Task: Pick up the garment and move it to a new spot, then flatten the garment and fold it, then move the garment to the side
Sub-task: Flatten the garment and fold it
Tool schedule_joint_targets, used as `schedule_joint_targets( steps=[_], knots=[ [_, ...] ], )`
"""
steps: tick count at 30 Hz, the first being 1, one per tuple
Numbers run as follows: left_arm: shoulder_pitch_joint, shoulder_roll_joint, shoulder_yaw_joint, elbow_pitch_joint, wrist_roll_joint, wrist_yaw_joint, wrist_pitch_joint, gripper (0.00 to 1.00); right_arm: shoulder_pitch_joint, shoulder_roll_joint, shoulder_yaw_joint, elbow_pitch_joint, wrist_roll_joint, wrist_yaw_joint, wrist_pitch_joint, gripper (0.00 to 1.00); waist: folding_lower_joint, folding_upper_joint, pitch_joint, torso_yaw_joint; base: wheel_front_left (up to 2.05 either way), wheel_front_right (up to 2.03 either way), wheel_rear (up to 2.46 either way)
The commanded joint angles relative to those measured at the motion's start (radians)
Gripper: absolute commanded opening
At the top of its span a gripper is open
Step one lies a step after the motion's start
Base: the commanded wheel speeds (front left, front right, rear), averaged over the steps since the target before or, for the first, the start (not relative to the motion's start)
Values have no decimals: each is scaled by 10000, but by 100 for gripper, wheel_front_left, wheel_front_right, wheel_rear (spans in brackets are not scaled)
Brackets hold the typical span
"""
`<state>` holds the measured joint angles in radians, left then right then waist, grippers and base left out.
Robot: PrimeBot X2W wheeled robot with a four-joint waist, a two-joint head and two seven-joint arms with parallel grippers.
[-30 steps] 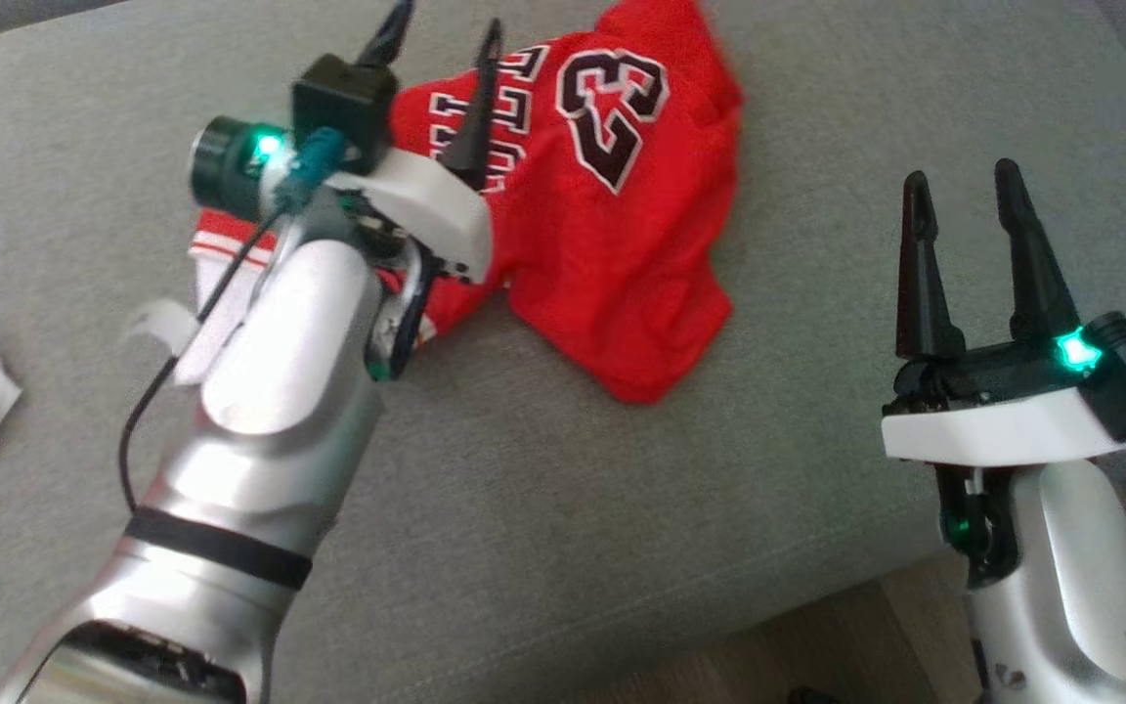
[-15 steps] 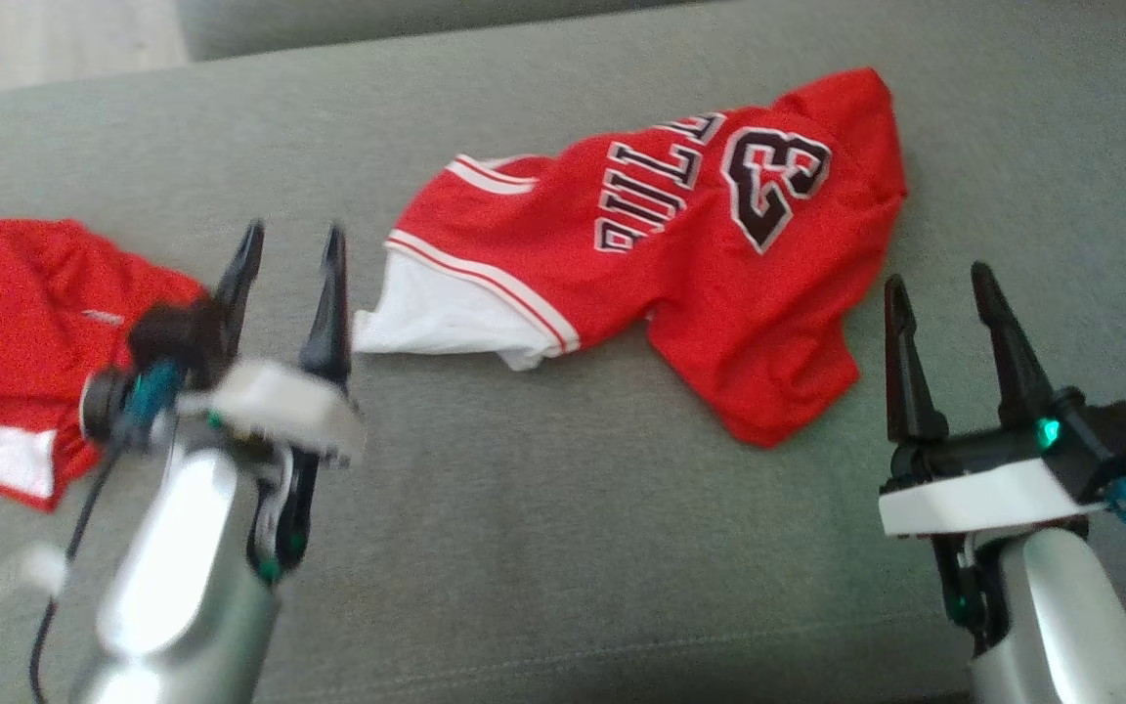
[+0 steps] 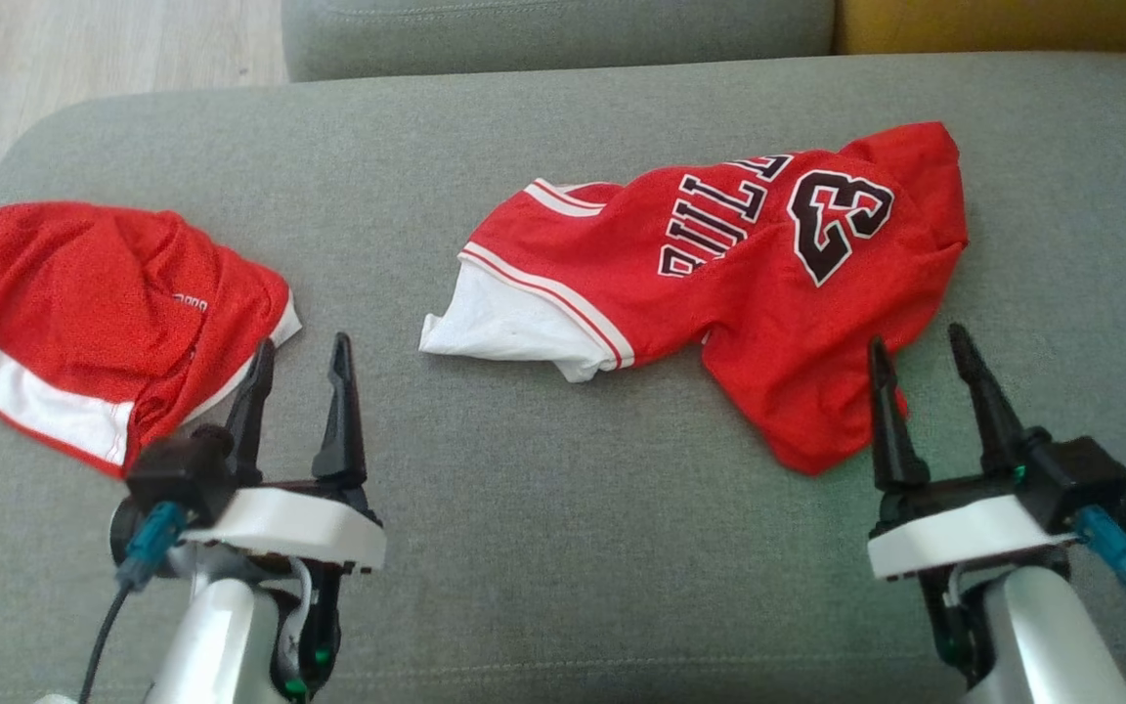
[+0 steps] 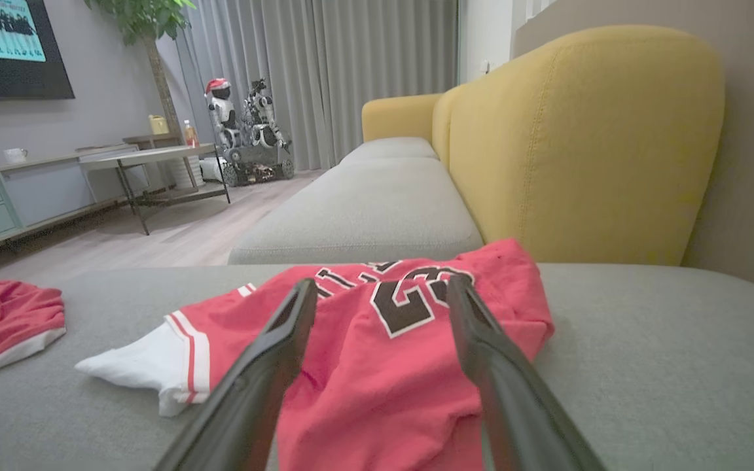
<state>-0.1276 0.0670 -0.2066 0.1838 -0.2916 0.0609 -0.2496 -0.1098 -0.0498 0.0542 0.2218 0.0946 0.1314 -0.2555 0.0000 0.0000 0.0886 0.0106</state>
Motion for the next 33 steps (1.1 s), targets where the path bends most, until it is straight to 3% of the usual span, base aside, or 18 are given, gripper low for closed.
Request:
schedule_joint_targets(
  steps=[1,11,21,22,23,24,33],
  knots=[
    [-441,12,412,-360,94,-61,-121,100,-225,-5,303,-173,-61,-7,-62,100,0,0,31,10,0,0,0],
    [-470,-151,575,-149,291,-359,-121,100,-536,-5,1332,1786,-264,-7,1137,100,0,0,353,127,0,0,0],
    [-753,-165,268,-92,96,-273,-122,100,-1304,-5,860,3408,-1475,-7,1528,100,0,0,819,422,0,0,0],
    [-768,-166,246,-83,86,-259,-122,100,-1356,-5,758,3555,-1483,-7,1565,79,0,0,832,441,0,0,0],
    [-776,-166,229,-75,78,-246,-122,100,-1413,-5,650,3670,-1541,-7,1579,21,0,0,838,456,0,0,0],
    [-779,-166,219,-66,72,-235,-122,100,-1471,-5,536,3739,-1645,-7,1549,0,0,0,835,462,0,0,0],
    [-625,-167,195,38,-70,-178,-122,100,-1807,-312,-543,3531,-2740,-7,1167,0,0,0,349,228,0,0,0]
  ],
)
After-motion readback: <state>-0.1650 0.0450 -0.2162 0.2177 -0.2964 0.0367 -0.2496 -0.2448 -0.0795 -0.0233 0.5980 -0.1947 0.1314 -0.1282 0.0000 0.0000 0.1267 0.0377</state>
